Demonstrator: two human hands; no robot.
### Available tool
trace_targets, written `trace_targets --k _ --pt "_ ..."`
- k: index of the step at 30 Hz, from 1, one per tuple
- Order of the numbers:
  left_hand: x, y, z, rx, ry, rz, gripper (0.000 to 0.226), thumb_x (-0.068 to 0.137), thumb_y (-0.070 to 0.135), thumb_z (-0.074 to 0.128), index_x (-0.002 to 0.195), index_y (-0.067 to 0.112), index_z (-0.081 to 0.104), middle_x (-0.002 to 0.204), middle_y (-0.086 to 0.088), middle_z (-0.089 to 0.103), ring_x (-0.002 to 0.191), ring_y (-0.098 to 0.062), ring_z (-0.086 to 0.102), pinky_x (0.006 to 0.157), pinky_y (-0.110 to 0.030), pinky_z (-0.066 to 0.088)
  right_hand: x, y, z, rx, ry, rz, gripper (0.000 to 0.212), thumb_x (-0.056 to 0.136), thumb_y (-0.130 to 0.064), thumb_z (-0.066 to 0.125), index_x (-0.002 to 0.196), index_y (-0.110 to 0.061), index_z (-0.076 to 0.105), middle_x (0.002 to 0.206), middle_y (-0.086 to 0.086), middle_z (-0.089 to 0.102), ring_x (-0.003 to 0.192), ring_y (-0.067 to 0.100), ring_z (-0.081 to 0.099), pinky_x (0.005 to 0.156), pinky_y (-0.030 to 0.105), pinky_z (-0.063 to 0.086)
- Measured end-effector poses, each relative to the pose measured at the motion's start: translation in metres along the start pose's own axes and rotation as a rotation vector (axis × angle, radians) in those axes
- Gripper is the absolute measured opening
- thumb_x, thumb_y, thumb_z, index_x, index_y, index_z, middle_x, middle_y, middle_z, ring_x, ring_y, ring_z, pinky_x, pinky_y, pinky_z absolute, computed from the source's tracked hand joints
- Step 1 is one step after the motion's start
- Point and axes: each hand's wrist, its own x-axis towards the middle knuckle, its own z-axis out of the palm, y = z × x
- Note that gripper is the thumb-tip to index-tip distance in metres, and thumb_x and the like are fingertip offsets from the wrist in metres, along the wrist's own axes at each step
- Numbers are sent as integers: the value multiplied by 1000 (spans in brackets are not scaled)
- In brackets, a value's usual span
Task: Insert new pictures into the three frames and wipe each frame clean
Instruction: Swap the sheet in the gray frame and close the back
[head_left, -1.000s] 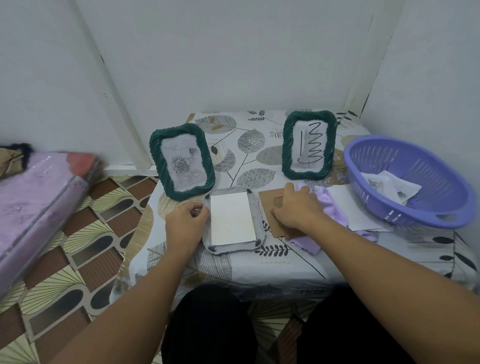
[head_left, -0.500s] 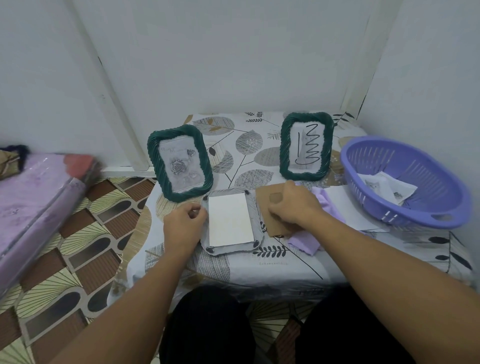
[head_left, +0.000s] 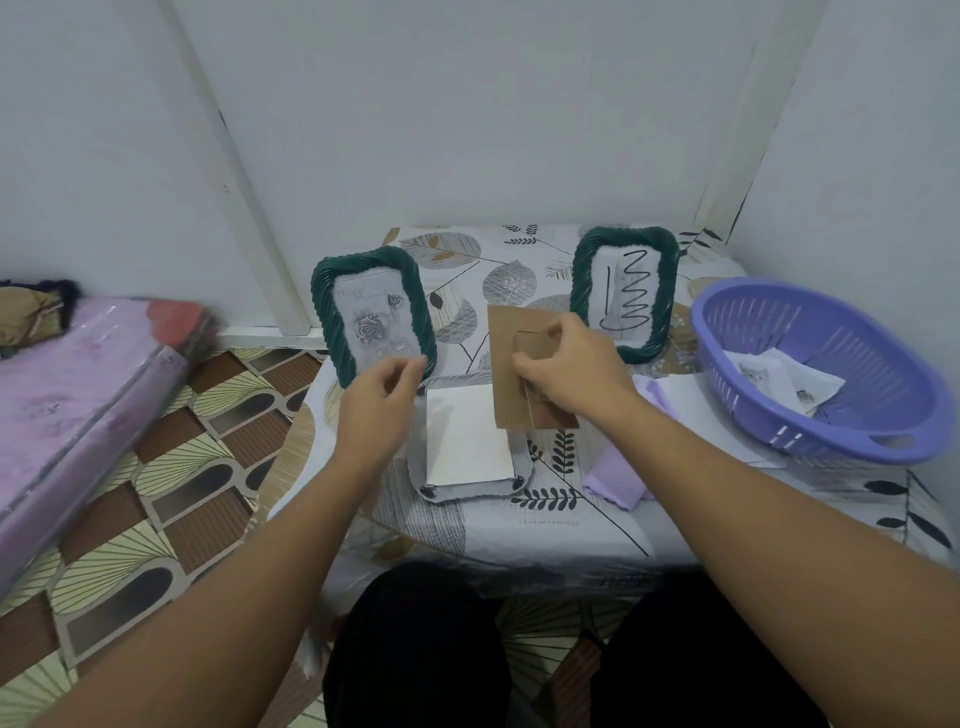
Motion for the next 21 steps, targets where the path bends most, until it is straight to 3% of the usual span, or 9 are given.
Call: trace_targets --k 3,6,9,13,15,18,21 --pt "9 21 3 -84 -191 -55 39 101 55 52 107 24 76 91 5 76 88 -8 67 79 -31 49 -2 -9 8 34 13 -35 56 83 -51 69 125 -19 49 93 -2 69 89 19 65 73 33 50" --pt "7 32 10 -210 -314 -105 33 102 44 56 104 19 77 88 9 77 77 4 65 70 -21 45 -5 -15 20 71 6 -49 59 80 -55 70 123 -21 48 97 0 69 92 21 65 72 32 46" --pt "6 28 16 -253 -294 -119 22 101 27 63 91 11 75 66 13 64 55 3 50 64 -22 40 -10 -17 28 123 -23 -65 64 80 -59 71 125 -20 48 102 0 67 95 20 65 82 35 53" --pt "6 18 6 -253 -311 -164 22 101 27 63 87 13 72 66 9 62 57 -2 49 64 -23 39 -11 -9 36 182 -21 -59 64 85 -63 69 131 -23 52 123 4 54 110 19 56 97 38 48" --pt "4 15 -1 -294 -325 -205 22 101 27 62 89 13 73 63 13 62 57 -2 49 61 -22 38 -9 -3 37 284 -41 -18 55 90 -54 68 135 -26 53 121 4 58 111 20 59 100 41 49" --pt "4 7 -9 -356 -313 -290 21 100 26 63 91 11 74 60 12 60 61 -9 43 60 -25 35 -11 6 38 472 -212 59 44 94 -34 71 134 -25 56 102 7 71 97 21 71 96 46 55" --pt "2 -2 -9 -270 -280 -289 20 96 28 70 90 9 76 62 13 65 62 -8 51 63 -26 39 -13 10 43 510 -281 70 37 91 -19 76 125 -21 61 94 14 73 81 24 73 88 47 60"
